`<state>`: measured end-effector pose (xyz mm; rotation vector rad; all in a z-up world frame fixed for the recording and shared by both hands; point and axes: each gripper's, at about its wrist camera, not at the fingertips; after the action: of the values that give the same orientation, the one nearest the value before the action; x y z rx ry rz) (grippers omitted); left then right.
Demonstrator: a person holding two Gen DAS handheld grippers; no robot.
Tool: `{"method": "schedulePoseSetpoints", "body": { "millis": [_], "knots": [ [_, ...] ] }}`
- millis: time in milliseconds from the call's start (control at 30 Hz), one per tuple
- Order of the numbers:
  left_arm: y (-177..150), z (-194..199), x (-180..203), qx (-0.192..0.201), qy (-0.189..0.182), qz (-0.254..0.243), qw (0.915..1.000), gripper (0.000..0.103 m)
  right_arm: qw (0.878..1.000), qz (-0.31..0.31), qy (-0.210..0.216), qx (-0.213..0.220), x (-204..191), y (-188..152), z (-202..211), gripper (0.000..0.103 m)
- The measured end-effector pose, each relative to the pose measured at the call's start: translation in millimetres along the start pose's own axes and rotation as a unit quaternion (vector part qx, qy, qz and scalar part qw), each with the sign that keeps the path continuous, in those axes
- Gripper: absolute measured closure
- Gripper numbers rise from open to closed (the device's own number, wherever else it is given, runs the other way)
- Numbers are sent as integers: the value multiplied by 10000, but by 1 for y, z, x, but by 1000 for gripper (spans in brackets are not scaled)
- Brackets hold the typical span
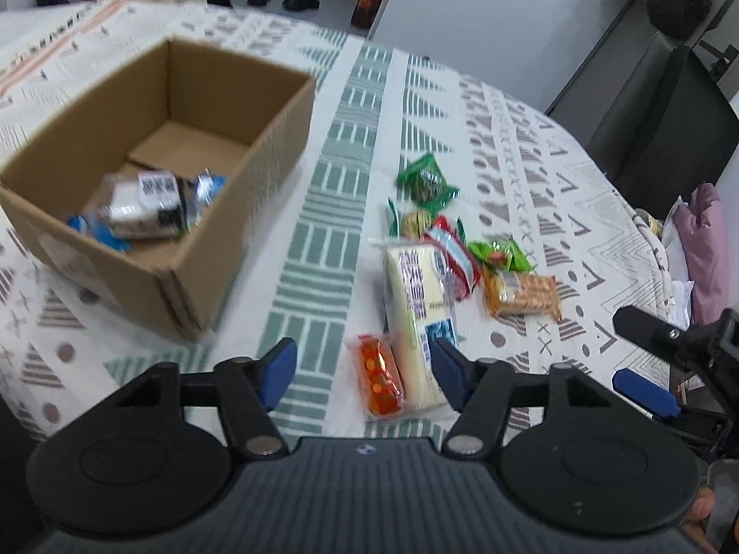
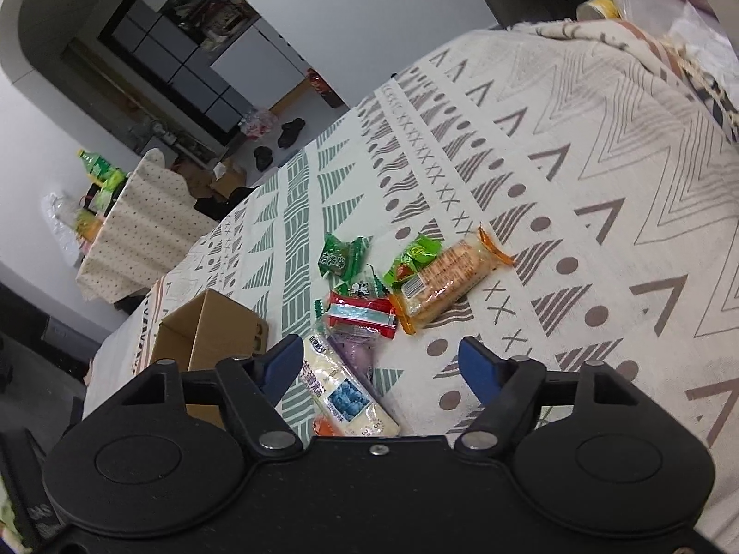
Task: Organize snacks
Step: 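Move both tools back over the remaining snacks, then grasp the orange candy with the left tool while the right tool grasps the white-and-blue cake pack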
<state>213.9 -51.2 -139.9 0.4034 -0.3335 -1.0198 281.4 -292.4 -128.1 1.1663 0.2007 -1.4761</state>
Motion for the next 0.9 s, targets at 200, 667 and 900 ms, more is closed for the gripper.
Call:
{"method": "schedulePoseSetpoints", "body": {
  "millis": [200,667,900],
  "knots": [
    [-2,-27,5,-300,-25,135,9995,56,9999,-59,-20,-109,7,2,-11,31],
    [-4,-69,18,-691,75,203,9974,64,9988,-24,-71,-476,15,0,-41,31],
    [-3,-70,14,-706,37,308,9970,84,9974,141,46,-704,9,-6,-53,31]
  ]
}}
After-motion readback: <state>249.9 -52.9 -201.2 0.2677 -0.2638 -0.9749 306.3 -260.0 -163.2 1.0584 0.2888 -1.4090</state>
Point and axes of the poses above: each gripper's, at about its wrist camera, not at the fingertips, and z roughly against the way its jaws point, x to its right, y to its top, and after that the axes turned 14 degrees about y, right-handed
